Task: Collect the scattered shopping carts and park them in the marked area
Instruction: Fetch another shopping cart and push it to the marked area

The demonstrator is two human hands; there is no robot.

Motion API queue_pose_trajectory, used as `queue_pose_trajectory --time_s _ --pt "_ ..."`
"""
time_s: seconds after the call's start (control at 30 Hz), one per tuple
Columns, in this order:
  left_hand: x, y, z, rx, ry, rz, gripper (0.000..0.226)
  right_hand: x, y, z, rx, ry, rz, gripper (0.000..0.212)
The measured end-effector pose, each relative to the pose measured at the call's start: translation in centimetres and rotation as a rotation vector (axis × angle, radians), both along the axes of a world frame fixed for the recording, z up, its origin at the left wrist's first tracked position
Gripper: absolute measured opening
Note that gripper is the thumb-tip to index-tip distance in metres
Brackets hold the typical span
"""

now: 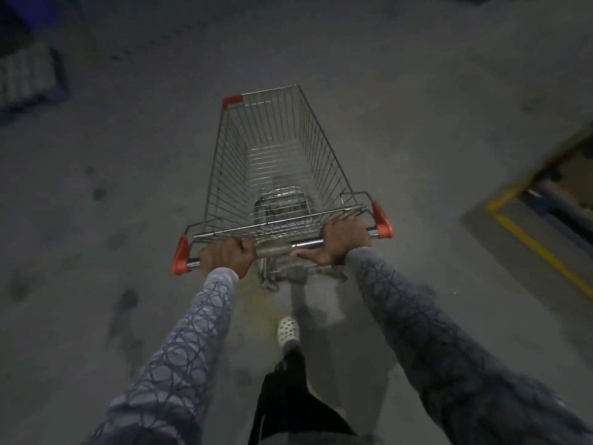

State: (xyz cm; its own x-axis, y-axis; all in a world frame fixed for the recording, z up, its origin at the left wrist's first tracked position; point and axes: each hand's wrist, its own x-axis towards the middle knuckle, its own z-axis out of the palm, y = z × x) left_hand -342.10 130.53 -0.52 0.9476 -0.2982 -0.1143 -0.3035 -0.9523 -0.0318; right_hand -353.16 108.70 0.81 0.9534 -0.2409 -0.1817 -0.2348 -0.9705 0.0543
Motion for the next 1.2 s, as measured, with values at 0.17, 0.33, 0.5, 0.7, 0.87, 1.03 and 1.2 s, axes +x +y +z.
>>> queue_pose_trajectory --time_s 0.17,0.33,0.5,0.7,0.87,1.03,1.2 --pt "10.4 4.2 0.3 -0.020 0.033 0.064 0.050 11.6 3.7 -0.5 0.010 -0.025 0.044 0.105" --pt "18.7 5.1 0.0 0.027 0.032 0.051 0.060 20.5 3.6 -1.4 -0.023 -0.083 0.063 0.102" --pt "26.3 4.4 -0.1 0.011 0.014 0.037 0.065 27.9 3.1 -1.4 -0.052 -0.094 0.040 0.099" --pt "36.7 1.8 0.0 0.007 -0.026 0.003 0.059 37.6 0.5 -0.7 -0.042 -0.092 0.082 0.096" --pt "45.2 -1.7 -1.2 -0.067 -0.073 0.018 0.068 45.6 -3.2 -1.2 -0.048 -0.143 0.065 0.098" --pt "53.4 -6.1 -1.4 -0.063 -0.043 0.041 0.068 53.8 -7.7 -1.0 -0.022 -0.151 0.067 0.100" --pt "60.8 -10.8 -0.6 -0.047 -0.060 0.038 0.065 61.4 -12.3 -0.4 0.016 -0.150 0.084 0.099"
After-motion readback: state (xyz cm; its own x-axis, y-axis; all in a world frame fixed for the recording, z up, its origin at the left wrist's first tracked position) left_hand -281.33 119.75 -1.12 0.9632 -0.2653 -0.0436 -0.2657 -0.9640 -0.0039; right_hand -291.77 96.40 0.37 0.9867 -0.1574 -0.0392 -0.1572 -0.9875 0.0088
